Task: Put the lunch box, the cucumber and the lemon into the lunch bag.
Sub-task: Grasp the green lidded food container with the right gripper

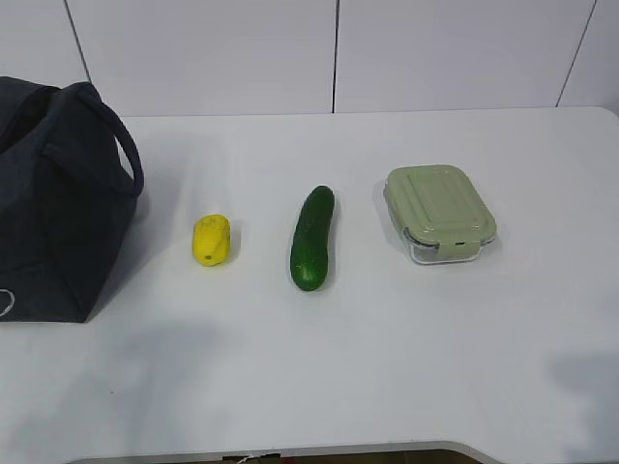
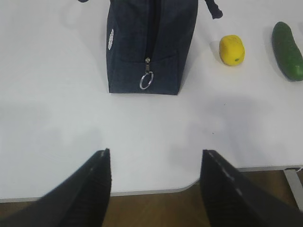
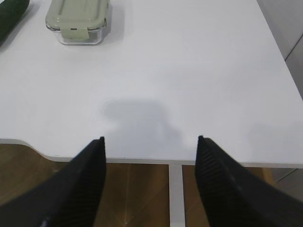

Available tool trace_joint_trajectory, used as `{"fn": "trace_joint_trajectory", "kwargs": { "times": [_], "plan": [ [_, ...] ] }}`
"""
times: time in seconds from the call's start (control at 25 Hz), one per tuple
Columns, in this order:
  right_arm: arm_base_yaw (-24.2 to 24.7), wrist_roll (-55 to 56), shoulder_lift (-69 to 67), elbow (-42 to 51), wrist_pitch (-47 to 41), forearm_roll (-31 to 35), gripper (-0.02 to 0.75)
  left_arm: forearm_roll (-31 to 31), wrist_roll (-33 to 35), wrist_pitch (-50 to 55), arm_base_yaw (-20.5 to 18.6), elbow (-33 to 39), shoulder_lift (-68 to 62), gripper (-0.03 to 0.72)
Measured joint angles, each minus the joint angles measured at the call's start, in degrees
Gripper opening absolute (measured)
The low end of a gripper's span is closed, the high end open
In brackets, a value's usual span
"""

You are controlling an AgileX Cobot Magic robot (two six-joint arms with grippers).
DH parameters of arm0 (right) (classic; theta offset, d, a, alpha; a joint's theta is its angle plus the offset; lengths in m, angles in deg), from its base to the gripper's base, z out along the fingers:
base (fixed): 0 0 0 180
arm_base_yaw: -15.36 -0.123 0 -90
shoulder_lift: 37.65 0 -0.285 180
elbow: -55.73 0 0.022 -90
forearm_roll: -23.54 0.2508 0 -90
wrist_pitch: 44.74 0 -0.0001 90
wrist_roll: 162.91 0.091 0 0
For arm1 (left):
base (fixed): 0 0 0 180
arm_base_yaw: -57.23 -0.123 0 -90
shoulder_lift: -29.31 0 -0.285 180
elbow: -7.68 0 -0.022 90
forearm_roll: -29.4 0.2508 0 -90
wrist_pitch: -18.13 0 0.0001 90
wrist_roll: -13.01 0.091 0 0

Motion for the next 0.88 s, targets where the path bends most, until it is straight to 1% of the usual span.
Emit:
{"fn": "trace_joint_trajectory", "kwargs": {
  "times": [0.52, 0.72, 0.88],
  "plan": [
    [0.00, 0.00, 0.00, 0.00, 0.11, 0.00, 0.480, 0.00, 0.00, 0.00, 0.00, 0.00, 0.00, 0.431],
    [0.00, -0.21, 0.00, -0.80, 1.64, 0.00, 0.480, 0.00, 0.00, 0.00, 0.00, 0.00, 0.00, 0.431],
    [0.00, -0.21, -2.22, -0.80, 1.63, 0.00, 0.480, 0.00, 0.00, 0.00, 0.00, 0.00, 0.00, 0.431]
  ]
}}
